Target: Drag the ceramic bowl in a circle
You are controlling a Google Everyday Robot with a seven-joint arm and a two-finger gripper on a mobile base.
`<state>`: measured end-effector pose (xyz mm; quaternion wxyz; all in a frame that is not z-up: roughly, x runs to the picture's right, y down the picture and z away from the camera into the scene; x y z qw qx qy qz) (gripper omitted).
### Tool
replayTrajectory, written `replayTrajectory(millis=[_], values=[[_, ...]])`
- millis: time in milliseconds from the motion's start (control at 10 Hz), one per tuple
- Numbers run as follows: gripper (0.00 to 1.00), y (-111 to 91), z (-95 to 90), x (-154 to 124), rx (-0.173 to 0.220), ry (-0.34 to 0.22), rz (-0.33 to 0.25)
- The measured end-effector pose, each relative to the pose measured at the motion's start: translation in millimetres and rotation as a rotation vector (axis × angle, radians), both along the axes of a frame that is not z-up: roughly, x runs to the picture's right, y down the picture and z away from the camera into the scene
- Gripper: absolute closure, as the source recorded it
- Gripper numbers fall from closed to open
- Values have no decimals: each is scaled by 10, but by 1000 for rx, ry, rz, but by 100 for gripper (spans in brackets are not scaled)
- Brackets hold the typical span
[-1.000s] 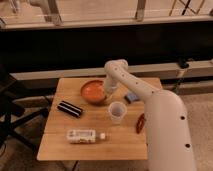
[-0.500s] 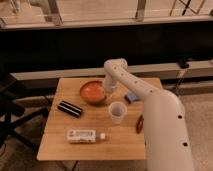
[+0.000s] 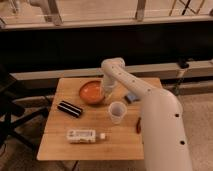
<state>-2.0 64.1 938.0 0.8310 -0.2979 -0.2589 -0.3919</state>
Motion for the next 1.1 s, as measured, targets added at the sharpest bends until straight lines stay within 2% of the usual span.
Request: replayTrajectory(millis=[400, 800, 1100], values=[[100, 46, -45, 257, -17, 3, -19], [100, 28, -117, 66, -23, -4, -47], [100, 85, -90, 253, -39, 3, -51]])
